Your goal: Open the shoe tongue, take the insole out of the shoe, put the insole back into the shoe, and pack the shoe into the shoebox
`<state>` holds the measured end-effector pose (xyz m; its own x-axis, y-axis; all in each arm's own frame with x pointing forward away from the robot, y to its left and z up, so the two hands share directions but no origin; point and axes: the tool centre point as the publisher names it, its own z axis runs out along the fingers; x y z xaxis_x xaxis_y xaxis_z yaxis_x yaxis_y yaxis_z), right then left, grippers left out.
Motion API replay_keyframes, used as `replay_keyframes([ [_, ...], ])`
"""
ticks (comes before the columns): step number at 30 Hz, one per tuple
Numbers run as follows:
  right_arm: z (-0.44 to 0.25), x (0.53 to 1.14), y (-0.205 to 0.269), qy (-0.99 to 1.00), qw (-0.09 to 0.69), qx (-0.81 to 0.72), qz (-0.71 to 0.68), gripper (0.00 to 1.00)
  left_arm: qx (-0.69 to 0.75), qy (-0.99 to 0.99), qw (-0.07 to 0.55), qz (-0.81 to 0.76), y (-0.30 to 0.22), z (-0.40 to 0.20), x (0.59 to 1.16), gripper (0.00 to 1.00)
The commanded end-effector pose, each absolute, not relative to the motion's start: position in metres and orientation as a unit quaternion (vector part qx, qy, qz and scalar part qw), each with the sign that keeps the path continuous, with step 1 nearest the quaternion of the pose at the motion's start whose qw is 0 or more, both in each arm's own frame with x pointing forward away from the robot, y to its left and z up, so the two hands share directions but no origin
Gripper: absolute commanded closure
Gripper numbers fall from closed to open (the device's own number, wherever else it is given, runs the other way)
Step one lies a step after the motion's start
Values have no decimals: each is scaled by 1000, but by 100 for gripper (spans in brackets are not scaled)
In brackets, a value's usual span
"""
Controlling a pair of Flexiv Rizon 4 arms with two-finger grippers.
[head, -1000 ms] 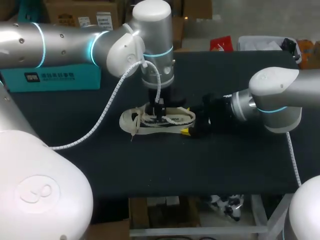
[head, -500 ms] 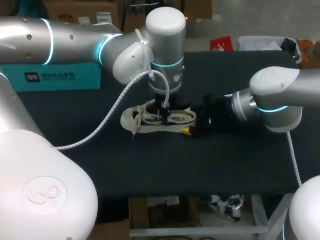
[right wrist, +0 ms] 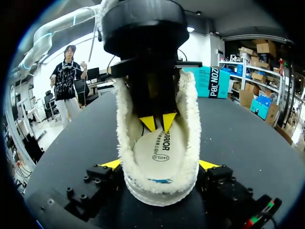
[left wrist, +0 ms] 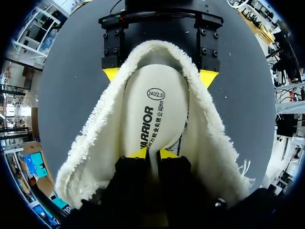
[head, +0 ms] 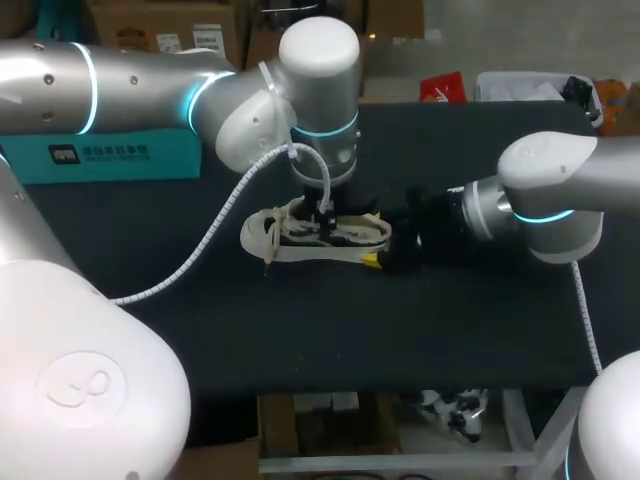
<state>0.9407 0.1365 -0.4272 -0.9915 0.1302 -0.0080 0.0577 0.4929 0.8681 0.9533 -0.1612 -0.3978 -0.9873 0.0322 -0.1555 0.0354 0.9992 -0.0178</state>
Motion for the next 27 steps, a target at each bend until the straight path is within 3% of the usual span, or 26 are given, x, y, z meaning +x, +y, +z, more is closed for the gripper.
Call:
replay_keyframes([
  [1,-432,936,138,863,35,52,502,100,28,997,69,-26,-157,-522,1011,100],
  [16,-432,936,138,863,35,52,502,100,82,990,47,-108,-167,-405,960,100],
  [27,-432,936,138,863,35,52,502,100,77,986,33,-147,-176,-359,942,100],
])
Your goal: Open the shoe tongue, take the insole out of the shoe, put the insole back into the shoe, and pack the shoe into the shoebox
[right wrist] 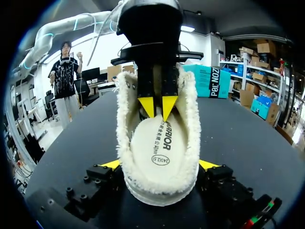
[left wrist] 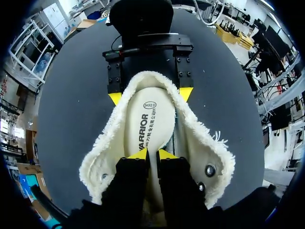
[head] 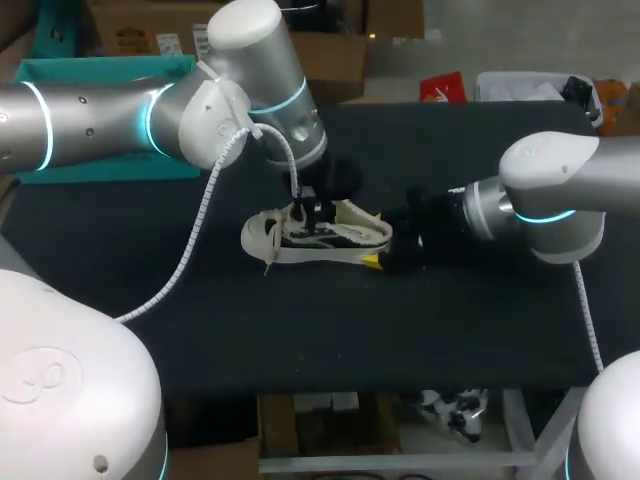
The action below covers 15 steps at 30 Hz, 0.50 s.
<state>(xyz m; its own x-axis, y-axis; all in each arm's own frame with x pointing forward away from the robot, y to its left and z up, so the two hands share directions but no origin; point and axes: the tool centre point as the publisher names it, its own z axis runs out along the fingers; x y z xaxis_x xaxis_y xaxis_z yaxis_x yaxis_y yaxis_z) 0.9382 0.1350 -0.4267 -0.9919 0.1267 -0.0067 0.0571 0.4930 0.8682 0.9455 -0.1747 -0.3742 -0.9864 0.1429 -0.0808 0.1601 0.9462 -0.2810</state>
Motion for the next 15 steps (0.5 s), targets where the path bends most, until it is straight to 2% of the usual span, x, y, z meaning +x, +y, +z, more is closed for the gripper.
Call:
replay_keyframes([
  [1,-432,936,138,863,35,52,502,100,78,985,32,-151,-177,-356,941,100],
  [15,-432,936,138,863,35,52,502,100,68,980,19,-186,-185,-331,943,100],
])
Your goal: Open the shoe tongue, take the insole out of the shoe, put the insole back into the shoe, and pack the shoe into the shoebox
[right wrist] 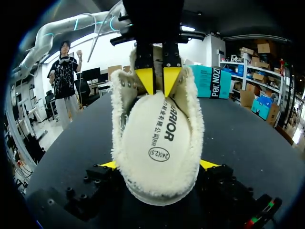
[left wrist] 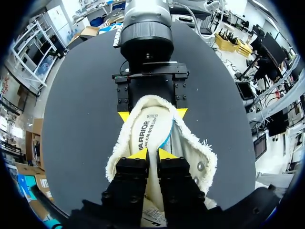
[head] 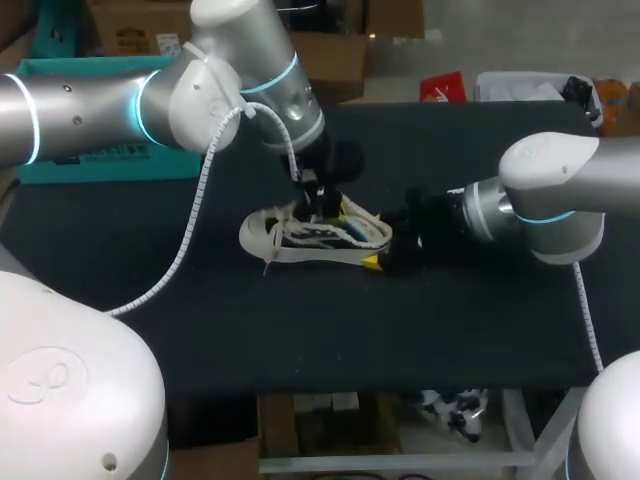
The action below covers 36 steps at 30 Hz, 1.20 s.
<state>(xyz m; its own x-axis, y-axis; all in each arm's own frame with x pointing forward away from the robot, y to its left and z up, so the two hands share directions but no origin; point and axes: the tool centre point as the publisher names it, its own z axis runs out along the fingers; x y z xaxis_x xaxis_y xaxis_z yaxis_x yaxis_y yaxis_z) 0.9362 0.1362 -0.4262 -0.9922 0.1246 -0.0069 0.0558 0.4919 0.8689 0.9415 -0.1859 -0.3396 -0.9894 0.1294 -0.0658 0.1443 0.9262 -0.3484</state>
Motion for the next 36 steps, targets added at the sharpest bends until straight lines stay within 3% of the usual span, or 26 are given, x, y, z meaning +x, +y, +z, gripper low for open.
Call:
replay_keyframes([
  [1,-432,936,138,863,35,52,502,100,68,979,18,-190,-185,-330,943,100],
  [14,-432,936,138,863,35,52,502,100,66,974,-4,-216,-182,-328,941,100],
  [16,-432,936,138,863,35,52,502,100,63,975,-2,-214,-182,-328,939,58],
  [17,-432,936,138,863,35,52,502,100,58,975,3,-215,-181,-326,937,53],
  [18,-432,936,138,863,35,52,502,100,53,975,8,-216,-181,-324,935,38],
  [20,-432,936,138,863,35,52,502,100,35,976,28,-213,-181,-320,930,17],
  [22,-432,936,138,863,35,52,502,100,20,976,46,-213,-183,-316,924,20],
  [29,-432,936,138,863,35,52,502,100,13,975,66,-213,-189,-307,912,50],
  [36,-432,936,138,863,35,52,502,100,19,977,81,-199,-200,-313,901,54],
])
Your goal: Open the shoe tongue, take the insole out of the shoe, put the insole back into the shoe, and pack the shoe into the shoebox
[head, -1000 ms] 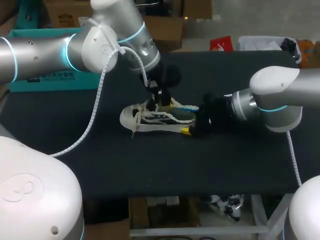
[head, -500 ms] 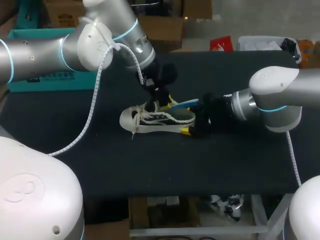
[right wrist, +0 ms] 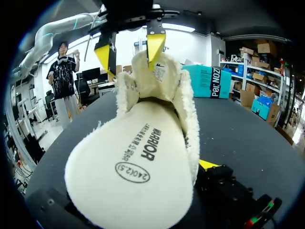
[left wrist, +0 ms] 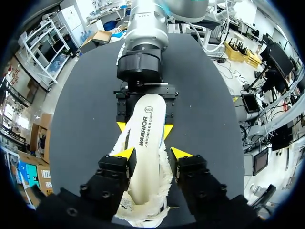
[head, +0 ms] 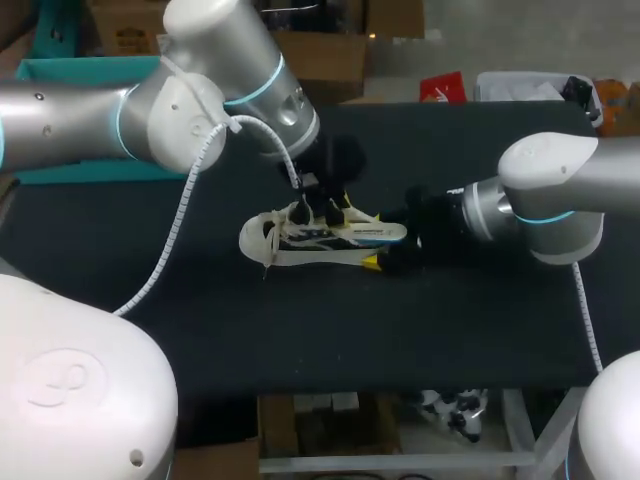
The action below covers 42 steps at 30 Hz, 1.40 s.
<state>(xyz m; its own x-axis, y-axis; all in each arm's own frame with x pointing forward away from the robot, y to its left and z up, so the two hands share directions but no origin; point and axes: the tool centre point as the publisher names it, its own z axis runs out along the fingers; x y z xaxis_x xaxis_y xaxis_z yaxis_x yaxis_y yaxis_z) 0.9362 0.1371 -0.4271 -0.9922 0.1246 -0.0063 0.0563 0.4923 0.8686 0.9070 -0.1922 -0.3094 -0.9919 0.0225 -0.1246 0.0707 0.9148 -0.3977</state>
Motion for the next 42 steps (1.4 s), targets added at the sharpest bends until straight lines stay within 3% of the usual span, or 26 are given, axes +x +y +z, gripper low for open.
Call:
replay_keyframes([
  [1,-432,936,138,863,35,52,502,100,22,977,83,-194,-202,-315,900,54],
  [31,-432,936,138,863,35,52,502,100,33,979,131,-153,-248,-367,910,55],
  [33,-432,936,138,863,35,52,502,100,30,979,133,-154,-246,-366,912,58],
  [41,-432,936,138,863,35,52,502,100,14,977,139,-160,-236,-360,921,100],
  [42,-432,936,138,863,35,52,502,100,14,977,139,-163,-234,-359,921,100],
])
